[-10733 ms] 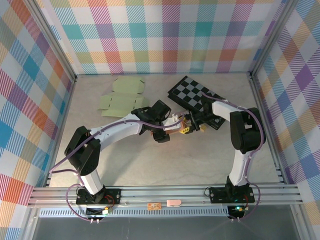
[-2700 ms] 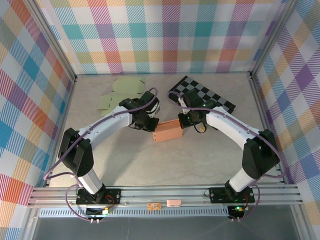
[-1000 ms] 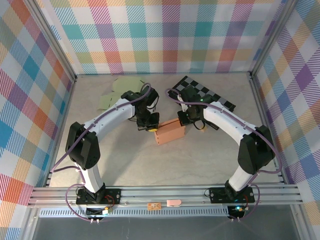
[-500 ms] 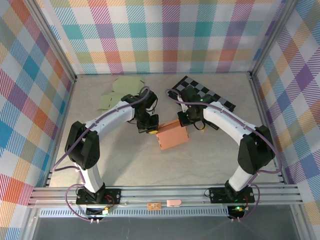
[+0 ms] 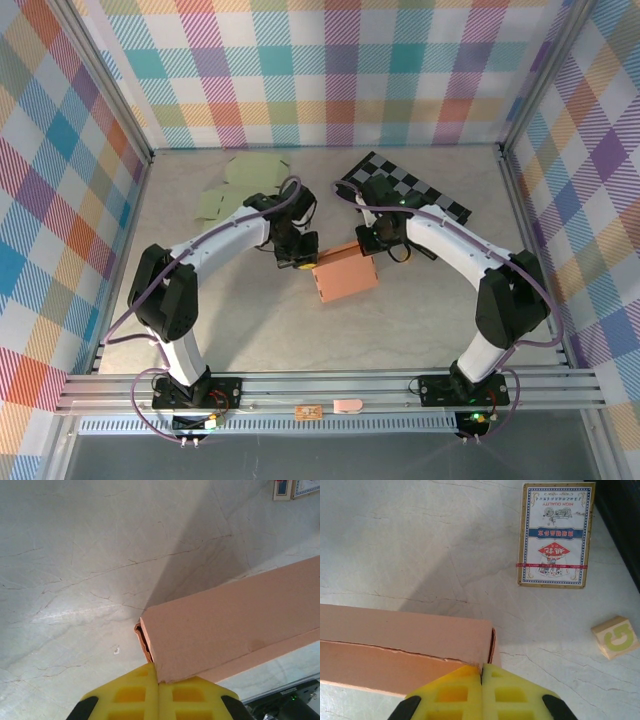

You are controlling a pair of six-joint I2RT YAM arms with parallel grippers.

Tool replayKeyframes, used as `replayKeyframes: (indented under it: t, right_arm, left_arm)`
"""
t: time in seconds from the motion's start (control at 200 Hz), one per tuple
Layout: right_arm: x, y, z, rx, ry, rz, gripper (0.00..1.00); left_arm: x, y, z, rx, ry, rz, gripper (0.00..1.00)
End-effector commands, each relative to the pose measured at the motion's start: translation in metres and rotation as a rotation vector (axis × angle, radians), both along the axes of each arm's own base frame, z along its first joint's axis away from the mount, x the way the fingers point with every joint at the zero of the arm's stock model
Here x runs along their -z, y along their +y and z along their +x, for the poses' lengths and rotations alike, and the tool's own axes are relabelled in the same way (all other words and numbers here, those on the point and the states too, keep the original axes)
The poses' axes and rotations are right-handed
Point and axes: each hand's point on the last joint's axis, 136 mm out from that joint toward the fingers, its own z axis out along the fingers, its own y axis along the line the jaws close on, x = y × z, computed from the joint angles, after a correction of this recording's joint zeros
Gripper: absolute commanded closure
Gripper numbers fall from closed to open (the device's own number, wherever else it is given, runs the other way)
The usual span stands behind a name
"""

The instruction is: Fold the paper box

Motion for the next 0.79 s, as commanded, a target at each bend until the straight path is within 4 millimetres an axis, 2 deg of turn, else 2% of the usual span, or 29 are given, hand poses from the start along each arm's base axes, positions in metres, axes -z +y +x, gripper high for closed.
replayKeyframes:
  t: [0.0,0.105,0.4,0.55,0.66,0.765,0.79]
  right_arm:
    - [-0.012,0.005,-0.007,0.014,-0.007,0.052,0.97]
    - [-0.018,0.007,-0.008,0.026,-0.012,0.078,0.92]
    - [-0.029,0.005,-0.022,0.074,0.003,0.143,0.64]
    - [-0.041,0.005,-0.035,0.132,0.028,0.218,0.55]
    - [-0.055,0.008,-0.043,0.241,0.053,0.328,0.47]
    - [-0.061,0.005,-0.049,0.461,0.128,0.426,0.37]
    - [-0.059,0.003,-0.052,0.529,0.162,0.439,0.31]
  left_arm:
    - [-0.010,0.004,-0.001,0.030,-0.085,0.038,1.00]
    - [-0.015,0.005,0.002,0.030,-0.150,0.069,1.00]
    - [-0.012,0.000,-0.002,0.054,-0.270,0.122,1.00]
    - [-0.010,0.000,-0.005,0.060,-0.303,0.139,1.00]
    - [-0.008,0.000,-0.009,0.065,-0.319,0.153,1.00]
    - [-0.009,0.001,-0.013,0.069,-0.340,0.170,1.00]
    - [-0.009,0.001,-0.014,0.070,-0.344,0.174,1.00]
